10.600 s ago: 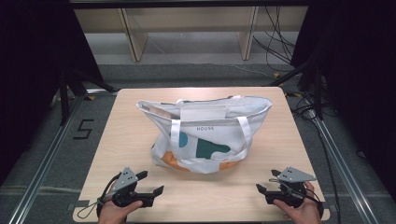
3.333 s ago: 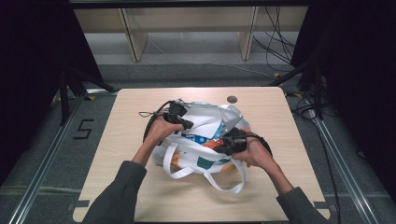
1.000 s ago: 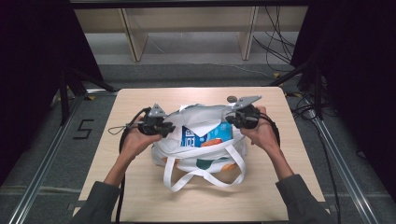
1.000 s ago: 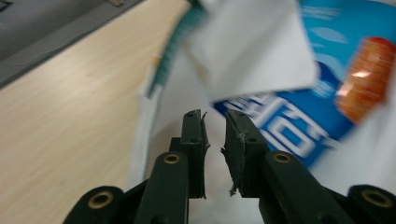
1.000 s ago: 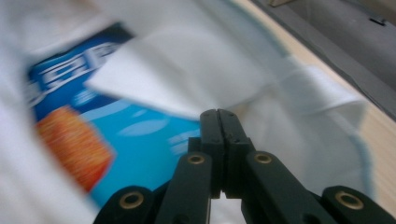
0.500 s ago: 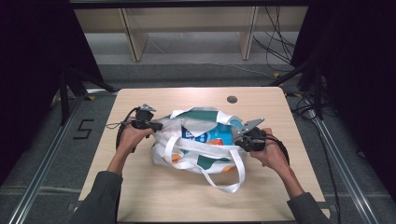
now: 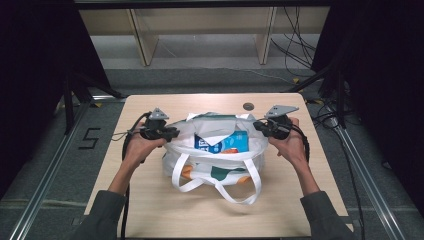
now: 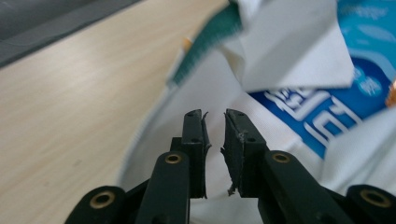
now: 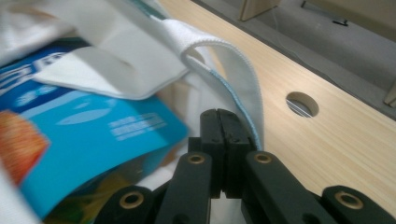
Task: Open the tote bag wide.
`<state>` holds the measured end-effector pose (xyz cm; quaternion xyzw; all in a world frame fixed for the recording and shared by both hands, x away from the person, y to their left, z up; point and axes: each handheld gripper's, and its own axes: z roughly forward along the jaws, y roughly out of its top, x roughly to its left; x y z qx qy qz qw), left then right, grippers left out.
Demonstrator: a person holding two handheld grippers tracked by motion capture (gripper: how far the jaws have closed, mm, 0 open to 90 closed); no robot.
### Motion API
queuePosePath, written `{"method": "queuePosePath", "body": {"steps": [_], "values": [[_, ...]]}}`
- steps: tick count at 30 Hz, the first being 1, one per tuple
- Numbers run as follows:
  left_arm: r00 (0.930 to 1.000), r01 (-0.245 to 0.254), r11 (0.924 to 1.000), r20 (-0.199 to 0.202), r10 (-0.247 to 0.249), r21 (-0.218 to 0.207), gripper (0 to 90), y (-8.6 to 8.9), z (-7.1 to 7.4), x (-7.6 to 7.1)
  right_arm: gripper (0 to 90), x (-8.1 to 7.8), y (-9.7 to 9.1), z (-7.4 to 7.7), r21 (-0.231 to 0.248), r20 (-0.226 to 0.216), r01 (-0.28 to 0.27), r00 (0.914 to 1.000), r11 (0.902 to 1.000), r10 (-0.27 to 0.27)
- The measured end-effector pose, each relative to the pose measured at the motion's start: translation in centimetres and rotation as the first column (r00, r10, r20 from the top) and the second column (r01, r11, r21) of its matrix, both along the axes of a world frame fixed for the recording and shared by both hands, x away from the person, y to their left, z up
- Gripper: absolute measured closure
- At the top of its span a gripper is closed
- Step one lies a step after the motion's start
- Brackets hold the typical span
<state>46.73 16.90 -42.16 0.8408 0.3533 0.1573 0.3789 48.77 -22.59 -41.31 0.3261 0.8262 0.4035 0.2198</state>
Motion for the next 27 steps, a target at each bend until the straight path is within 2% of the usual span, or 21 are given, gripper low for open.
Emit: {"method": "queuePosePath", "body": {"steps": [1, 2, 3, 4, 5, 7, 8, 9, 10, 11, 12, 14, 15, 16, 17, 18, 20, 22, 23, 25, 27], "values": [[0.9993, 0.035, 0.9992, -0.016, -0.034, 0.019, 77.3, -0.4, -0.6, -0.5, 90.0, 0.3, -0.1, -0.3, 0.007, -0.034, 0.02, 0.9992, 0.9998, -0.019], [0.9984, 0.055, 0.9978, -0.019, -0.054, 0.038, 77.4, -0.6, -1.0, -0.8, 90.0, 1.0, -0.2, -0.8, 0.016, -0.022, 0.031, 0.9993, 0.9994, -0.03], [0.9976, 0.068, 0.9929, -0.021, -0.066, 0.098, 77.4, -0.9, -1.7, -1.3, 90.0, 1.5, -0.3, -1.1, 0.011, -0.016, 0.035, 0.9993, 0.9993, -0.035], [0.9979, 0.065, 0.9915, -0.004, -0.065, 0.113, 77.5, -0.9, -2.1, -1.5, 90.0, 2.2, -0.4, -1.5, 0.005, -0.036, 0.053, 0.9979, 0.9986, -0.053], [0.9983, 0.058, 0.9934, -0.004, -0.058, 0.099, 77.5, -0.8, -2.2, -1.6, 90.0, 2.8, -0.4, -2.0, 0.009, -0.041, 0.063, 0.9972, 0.998, -0.063], [0.9987, 0.051, 0.9945, -0.008, -0.05, 0.092, 77.6, -0.6, -2.2, -1.4, 90.0, 3.7, -0.3, -3.2, 0.0, -0.081, 0.087, 0.9929, 0.9962, -0.087], [0.9983, 0.058, 0.9937, -0.006, -0.058, 0.095, 77.5, -0.7, -2.2, -1.4, 90.0, 4.1, 0.0, -3.9, -0.032, -0.12, 0.093, 0.9881, 0.9952, -0.096], [0.9978, 0.065, 0.9923, -0.003, -0.066, 0.105, 77.6, -0.7, -2.1, -1.4, 90.0, 4.3, 0.2, -4.4, -0.039, -0.138, 0.096, 0.9853, 0.9946, -0.101], [0.9983, 0.058, 0.9924, -0.001, -0.058, 0.108, 77.6, -0.8, -2.1, -1.4, 90.0, 4.6, 0.4, -5.1, -0.053, -0.152, 0.09, 0.9836, 0.9945, -0.098], [0.998, 0.063, 0.9905, 0.001, -0.064, 0.122, 77.6, -0.9, -2.1, -1.4, 90.0, 4.7, 0.8, -5.7, -0.042, -0.161, 0.095, 0.9818, 0.9946, -0.101], [0.9979, 0.064, 0.9896, 0.001, -0.065, 0.129, 77.6, -1.0, -2.0, -1.5, 90.0, 4.8, 1.1, -6.1, -0.064, -0.158, 0.085, 0.9829, 0.9943, -0.094], [0.9981, 0.061, 0.9911, 0.001, -0.061, 0.119, 77.6, -0.9, -1.7, -1.5, 90.0, 4.5, 1.4, -5.8, -0.087, -0.157, 0.089, 0.9823, 0.9922, -0.102], [0.9984, 0.056, 0.9932, 0.003, -0.057, 0.102, 77.4, -0.9, -1.5, -1.5, 90.0, 4.3, 1.3, -5.2, -0.111, -0.15, 0.077, 0.9844, 0.9909, -0.093], [0.9982, 0.058, 0.9957, 0.008, -0.059, 0.072, 77.2, -0.8, -1.2, -1.4, 90.0, 4.2, 1.2, -4.6, -0.11, -0.138, 0.077, 0.9862, 0.9909, -0.092], [0.9982, 0.056, 0.998, 0.02, -0.056, 0.029, 77.0, -0.6, -0.7, -1.3, 90.0, 3.9, 1.0, -4.1, -0.086, -0.113, 0.09, 0.9886, 0.9922, -0.1], [0.9983, 0.044, 0.9988, 0.04, -0.043, -0.023, 77.0, -0.6, 0.0, -1.2, 90.0, 3.6, 0.8, -3.2, -0.086, -0.109, 0.082, 0.9898, 0.9929, -0.092], [0.9964, 0.039, 0.9968, 0.078, -0.034, -0.069, 77.0, -0.9, 0.9, -0.8, 90.0, 2.7, 0.7, -1.8, -0.055, -0.092, 0.072, 0.9928, 0.9959, -0.076], [0.9899, 0.001, 0.9936, 0.141, 0.015, -0.113, 76.5, -1.4, 2.0, 0.2, 90.0, 1.5, 1.2, -0.8, -0.006, -0.066, 0.019, 0.9976, 0.9998, -0.02], [0.9898, -0.009, 0.9945, 0.14, 0.023, -0.104, 76.9, -1.4, 2.4, 0.7, 90.0, 0.7, 1.6, -0.3, 0.0, -0.035, -0.025, 0.9991, 0.9997, 0.025], [0.9828, -0.059, 0.9912, 0.167, 0.078, -0.118, 76.8, -1.7, 2.7, 1.9, 90.0, -0.9, 2.5, 0.0, 0.003, -0.035, -0.077, 0.9964, 0.997, 0.078], [0.9852, -0.081, 0.9929, 0.144, 0.093, -0.087, 76.8, -1.8, 2.6, 3.2, 90.0, -2.5, 3.3, -0.2, 0.001, -0.022, -0.129, 0.9914, 0.9917, 0.129]]}}
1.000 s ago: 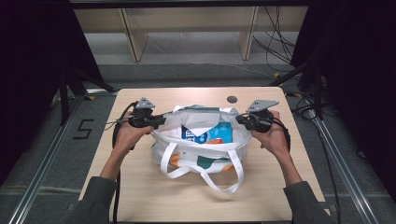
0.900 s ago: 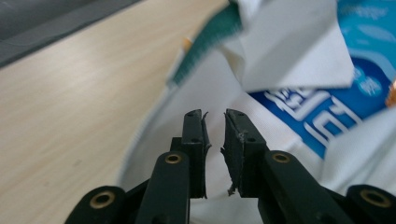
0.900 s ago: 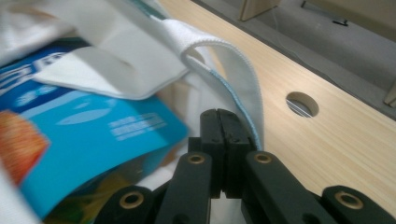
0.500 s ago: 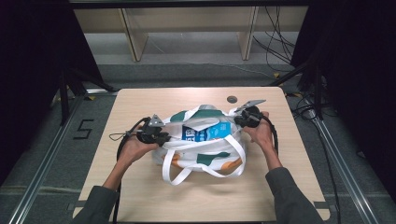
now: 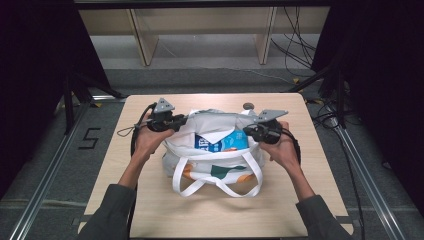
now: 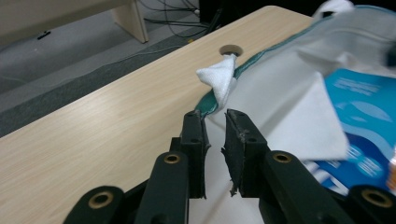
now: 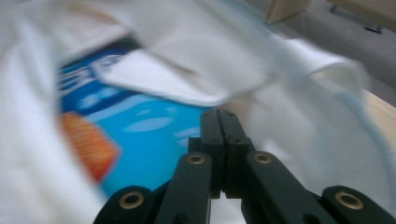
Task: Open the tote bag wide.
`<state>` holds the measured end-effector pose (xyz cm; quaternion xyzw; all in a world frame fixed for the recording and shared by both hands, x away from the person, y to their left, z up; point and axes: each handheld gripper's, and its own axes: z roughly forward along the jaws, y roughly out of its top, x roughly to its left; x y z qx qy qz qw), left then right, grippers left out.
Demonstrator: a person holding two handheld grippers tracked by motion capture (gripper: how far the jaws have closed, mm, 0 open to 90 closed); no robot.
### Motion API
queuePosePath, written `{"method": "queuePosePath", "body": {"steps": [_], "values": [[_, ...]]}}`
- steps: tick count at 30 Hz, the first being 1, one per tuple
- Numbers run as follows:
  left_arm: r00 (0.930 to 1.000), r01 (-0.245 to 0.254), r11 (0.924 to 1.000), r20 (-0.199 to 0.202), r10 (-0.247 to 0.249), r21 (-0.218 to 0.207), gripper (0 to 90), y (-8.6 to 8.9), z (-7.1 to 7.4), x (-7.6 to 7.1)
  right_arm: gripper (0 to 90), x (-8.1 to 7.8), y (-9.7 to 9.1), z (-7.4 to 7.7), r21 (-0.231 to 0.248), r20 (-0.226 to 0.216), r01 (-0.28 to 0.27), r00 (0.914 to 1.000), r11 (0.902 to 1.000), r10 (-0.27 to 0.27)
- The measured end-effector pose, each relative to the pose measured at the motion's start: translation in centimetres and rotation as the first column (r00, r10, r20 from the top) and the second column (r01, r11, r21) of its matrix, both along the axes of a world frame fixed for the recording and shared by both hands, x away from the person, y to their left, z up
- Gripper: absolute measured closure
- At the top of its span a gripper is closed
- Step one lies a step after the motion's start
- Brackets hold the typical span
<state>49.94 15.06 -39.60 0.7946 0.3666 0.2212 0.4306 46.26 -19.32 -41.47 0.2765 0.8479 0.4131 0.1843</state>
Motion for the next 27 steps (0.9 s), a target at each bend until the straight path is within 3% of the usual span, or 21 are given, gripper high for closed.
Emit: {"method": "queuePosePath", "body": {"steps": [1, 3, 4, 6, 7, 8, 9, 11, 12, 14, 17, 22, 25, 27], "values": [[0.9997, -0.021, 0.9997, -0.008, 0.021, 0.011, 76.8, -0.1, -0.3, 0.6, 90.0, -0.7, 0.4, -0.1, -0.014, 0.005, -0.03, 0.9995, 0.9994, 0.03], [0.9972, -0.047, 0.9987, -0.057, 0.048, 0.021, 77.0, -0.2, -1.3, 1.9, 90.0, -2.0, 0.9, -0.2, -0.034, -0.027, -0.083, 0.9962, 0.996, 0.082], [0.996, -0.049, 0.9981, -0.072, 0.052, 0.037, 77.2, -0.1, -1.7, 2.3, 90.0, -2.9, 1.1, -0.5, -0.061, -0.034, -0.13, 0.9912, 0.9896, 0.128], [0.9926, -0.042, 0.9941, -0.109, 0.053, 0.1, 78.4, 0.1, -2.4, 3.1, 90.0, -3.7, 1.2, -0.8, -0.075, -0.06, -0.153, 0.987, 0.9854, 0.149], [0.9895, -0.056, 0.9937, -0.127, 0.068, 0.097, 79.7, 0.1, -2.9, 3.4, 90.0, -4.1, 1.1, -1.0, -0.087, -0.105, -0.172, 0.9811, 0.9813, 0.163], [0.9864, -0.058, 0.9937, -0.148, 0.072, 0.096, 80.6, 0.1, -3.3, 3.7, 90.0, -4.3, 1.1, -1.5, -0.087, -0.105, -0.192, 0.9776, 0.9776, 0.182], [0.9839, -0.068, 0.9934, -0.159, 0.082, 0.092, 81.8, 0.1, -3.6, 4.0, 90.0, -4.7, 1.0, -1.7, -0.095, -0.159, -0.193, 0.9714, 0.9766, 0.177], [0.9818, -0.071, 0.9934, -0.169, 0.085, 0.091, 83.3, 0.0, -3.9, 4.3, 90.0, -5.4, 1.1, -2.5, -0.116, -0.176, -0.215, 0.9653, 0.9697, 0.193], [0.9795, -0.074, 0.9934, -0.18, 0.089, 0.088, 84.1, 0.0, -4.0, 4.5, 90.0, -5.8, 1.2, -2.7, -0.109, -0.184, -0.209, 0.965, 0.9719, 0.187], [0.9767, -0.093, 0.9915, -0.185, 0.109, 0.091, 84.8, -0.3, -4.1, 4.5, 90.0, -5.6, 1.1, -2.6, -0.113, -0.181, -0.216, 0.9642, 0.9697, 0.194], [0.9825, -0.077, 0.9911, -0.161, 0.094, 0.109, 80.5, -0.6, -3.4, 3.9, 90.0, -5.6, 1.0, -2.3, -0.104, -0.161, -0.206, 0.9688, 0.973, 0.188], [0.9887, 0.004, 0.9918, -0.149, 0.015, 0.128, 73.2, -0.6, -2.2, 1.5, 88.1, -5.5, 0.0, -0.6, -0.051, -0.055, -0.174, 0.9838, 0.9835, 0.171], [0.9874, 0.052, 0.9898, -0.155, -0.031, 0.133, 70.0, -0.6, -2.0, -0.3, 85.4, -5.7, -0.4, 0.1, -0.012, -0.027, -0.138, 0.9901, 0.9903, 0.138], [0.9844, 0.084, 0.9896, -0.164, -0.064, 0.116, 69.0, -0.5, -2.0, -1.4, 83.8, -5.8, -0.6, 0.3, -0.016, -0.027, -0.139, 0.99, 0.9901, 0.139]]}}
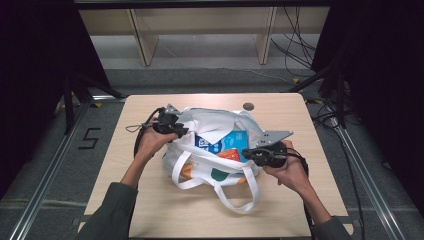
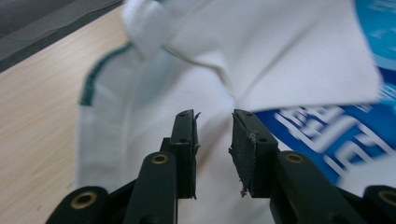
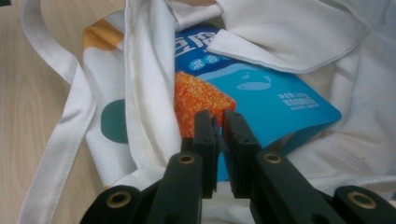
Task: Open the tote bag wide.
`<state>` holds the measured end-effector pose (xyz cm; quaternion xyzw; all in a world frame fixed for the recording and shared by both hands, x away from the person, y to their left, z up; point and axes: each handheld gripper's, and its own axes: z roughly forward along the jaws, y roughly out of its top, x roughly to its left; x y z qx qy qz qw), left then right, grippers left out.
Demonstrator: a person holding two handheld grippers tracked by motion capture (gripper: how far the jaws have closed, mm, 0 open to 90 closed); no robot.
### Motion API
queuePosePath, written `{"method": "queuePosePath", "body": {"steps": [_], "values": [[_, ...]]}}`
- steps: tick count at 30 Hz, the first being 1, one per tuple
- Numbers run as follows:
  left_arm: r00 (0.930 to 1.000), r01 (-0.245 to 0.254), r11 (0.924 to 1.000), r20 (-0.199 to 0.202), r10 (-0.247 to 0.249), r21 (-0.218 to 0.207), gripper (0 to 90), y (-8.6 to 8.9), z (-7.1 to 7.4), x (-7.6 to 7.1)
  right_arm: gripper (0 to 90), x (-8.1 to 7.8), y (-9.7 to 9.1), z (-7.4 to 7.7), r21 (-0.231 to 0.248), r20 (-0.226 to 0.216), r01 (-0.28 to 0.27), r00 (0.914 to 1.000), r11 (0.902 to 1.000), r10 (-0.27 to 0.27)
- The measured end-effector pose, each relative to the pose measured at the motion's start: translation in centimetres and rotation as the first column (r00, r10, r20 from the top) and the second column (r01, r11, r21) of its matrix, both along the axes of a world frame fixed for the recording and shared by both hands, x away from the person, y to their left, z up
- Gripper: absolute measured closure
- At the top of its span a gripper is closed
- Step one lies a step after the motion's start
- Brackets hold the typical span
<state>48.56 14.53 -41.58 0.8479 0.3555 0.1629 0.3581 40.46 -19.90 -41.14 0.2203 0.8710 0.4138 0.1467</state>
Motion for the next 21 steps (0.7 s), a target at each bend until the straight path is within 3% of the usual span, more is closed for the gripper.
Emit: {"method": "queuePosePath", "body": {"steps": [2, 5, 8, 12, 14, 15, 17, 19, 21], "values": [[0.9997, 0.021, 0.9996, 0.013, -0.021, -0.02, 67.6, 0.3, 0.4, -1.1, 80.4, 0.0, -0.1, 0.0, 0.019, 0.017, 0.021, 0.9996, 0.9996, -0.022], [0.998, 0.063, 0.997, -0.002, -0.063, -0.045, 65.9, 0.7, 0.7, -2.6, 76.7, -0.1, -0.5, 0.6, 0.048, 0.022, 0.047, 0.9986, 0.9977, -0.048], [0.9974, 0.071, 0.9945, 0.0, -0.072, -0.077, 64.2, 1.2, 1.1, -4.0, 68.0, -0.1, -1.0, 0.9, 0.08, 0.039, 0.072, 0.9964, 0.9943, -0.075], [0.9968, 0.08, 0.9871, 0.012, -0.079, -0.139, 61.2, 2.0, 1.7, -5.5, 65.8, -0.1, -1.9, 1.2, 0.107, 0.053, 0.092, 0.9937, 0.99, -0.098], [0.9971, 0.076, 0.9843, 0.012, -0.075, -0.16, 58.5, 2.2, 1.9, -6.1, 62.6, -0.4, -2.1, 1.4, 0.108, 0.05, 0.103, 0.9928, 0.9888, -0.108], [0.9963, 0.086, 0.9832, 0.014, -0.085, -0.161, 57.8, 2.4, 1.9, -6.3, 62.5, -0.4, -2.2, 1.4, 0.113, 0.07, 0.101, 0.9915, 0.9885, -0.109], [0.9967, 0.081, 0.9803, 0.022, -0.078, -0.18, 56.0, 2.4, 1.9, -6.9, 60.9, -0.7, -2.2, 1.5, 0.112, 0.049, 0.112, 0.9918, 0.9874, -0.118], [0.9953, 0.096, 0.9816, 0.033, -0.091, -0.165, 52.8, 2.5, 1.9, -7.3, 58.3, -0.7, -2.2, 1.4, 0.118, 0.08, 0.107, 0.9899, 0.9873, -0.117], [0.996, 0.085, 0.9781, 0.044, -0.078, -0.19, 49.1, 2.5, 1.7, -7.8, 54.2, -0.9, -2.3, 1.5, 0.109, 0.059, 0.112, 0.9911, 0.9877, -0.119]]}}
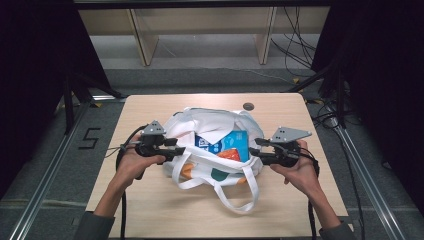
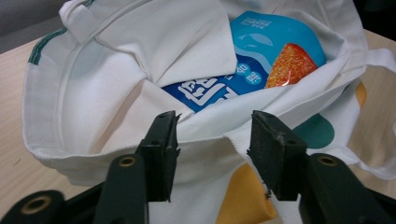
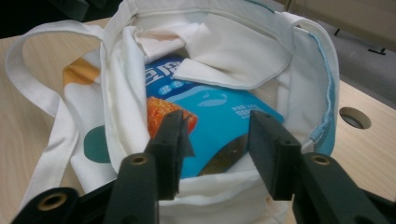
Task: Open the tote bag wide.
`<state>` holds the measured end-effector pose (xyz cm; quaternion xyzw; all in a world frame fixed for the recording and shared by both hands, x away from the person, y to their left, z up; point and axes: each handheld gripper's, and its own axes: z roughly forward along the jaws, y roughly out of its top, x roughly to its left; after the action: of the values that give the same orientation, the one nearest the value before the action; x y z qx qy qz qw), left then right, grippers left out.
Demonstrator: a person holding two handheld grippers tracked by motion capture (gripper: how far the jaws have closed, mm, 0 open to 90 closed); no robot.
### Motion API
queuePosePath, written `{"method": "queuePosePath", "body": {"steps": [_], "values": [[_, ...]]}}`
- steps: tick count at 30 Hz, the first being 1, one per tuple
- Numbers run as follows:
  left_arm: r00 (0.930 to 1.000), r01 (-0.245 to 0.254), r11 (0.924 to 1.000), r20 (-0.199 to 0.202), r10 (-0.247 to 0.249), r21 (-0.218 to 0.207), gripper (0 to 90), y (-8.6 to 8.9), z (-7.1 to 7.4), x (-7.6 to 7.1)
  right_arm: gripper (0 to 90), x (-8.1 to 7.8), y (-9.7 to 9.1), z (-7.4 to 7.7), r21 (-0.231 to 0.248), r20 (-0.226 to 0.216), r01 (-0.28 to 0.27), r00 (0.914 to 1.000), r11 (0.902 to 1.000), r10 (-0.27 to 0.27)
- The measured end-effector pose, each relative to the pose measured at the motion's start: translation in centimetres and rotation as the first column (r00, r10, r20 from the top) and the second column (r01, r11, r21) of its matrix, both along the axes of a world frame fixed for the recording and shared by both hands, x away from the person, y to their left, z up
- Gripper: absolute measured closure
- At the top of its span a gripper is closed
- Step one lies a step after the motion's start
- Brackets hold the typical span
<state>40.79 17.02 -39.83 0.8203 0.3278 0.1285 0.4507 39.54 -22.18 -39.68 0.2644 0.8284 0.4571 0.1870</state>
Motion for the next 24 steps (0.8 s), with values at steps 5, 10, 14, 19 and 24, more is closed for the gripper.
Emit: {"method": "queuePosePath", "body": {"steps": [5, 10, 14, 19, 24], "values": [[0.9999, 0.012, 0.9999, 0.006, -0.012, -0.005, 40.2, 0.1, -0.2, -1.0, 46.0, -0.5, -0.2, -0.1, 0.027, 0.022, 0.044, 0.9987, 0.9987, -0.045], [0.9997, 0.005, 0.9999, 0.024, -0.004, -0.012, 36.9, 0.5, -0.2, -1.9, 43.1, -0.8, -0.7, 0.0, 0.026, 0.043, 0.046, 0.998, 0.9986, -0.047], [0.9999, -0.006, 0.9997, 0.01, 0.006, -0.025, 34.8, 0.7, -0.5, -2.5, 41.4, -1.1, -1.3, 0.0, 0.018, 0.035, 0.058, 0.9976, 0.9981, -0.059], [0.9999, 0.0, 0.9998, 0.012, 0.0, -0.018, 31.8, 0.5, -0.9, -3.1, 40.0, -1.4, -1.4, -0.2, 0.035, 0.032, 0.072, 0.9968, 0.9968, -0.073], [0.9996, 0.009, 0.9998, 0.026, -0.008, -0.021, 30.2, 0.8, -0.8, -4.0, 38.5, -1.7, -1.7, -0.1, 0.022, 0.038, 0.072, 0.9966, 0.9971, -0.073]]}}
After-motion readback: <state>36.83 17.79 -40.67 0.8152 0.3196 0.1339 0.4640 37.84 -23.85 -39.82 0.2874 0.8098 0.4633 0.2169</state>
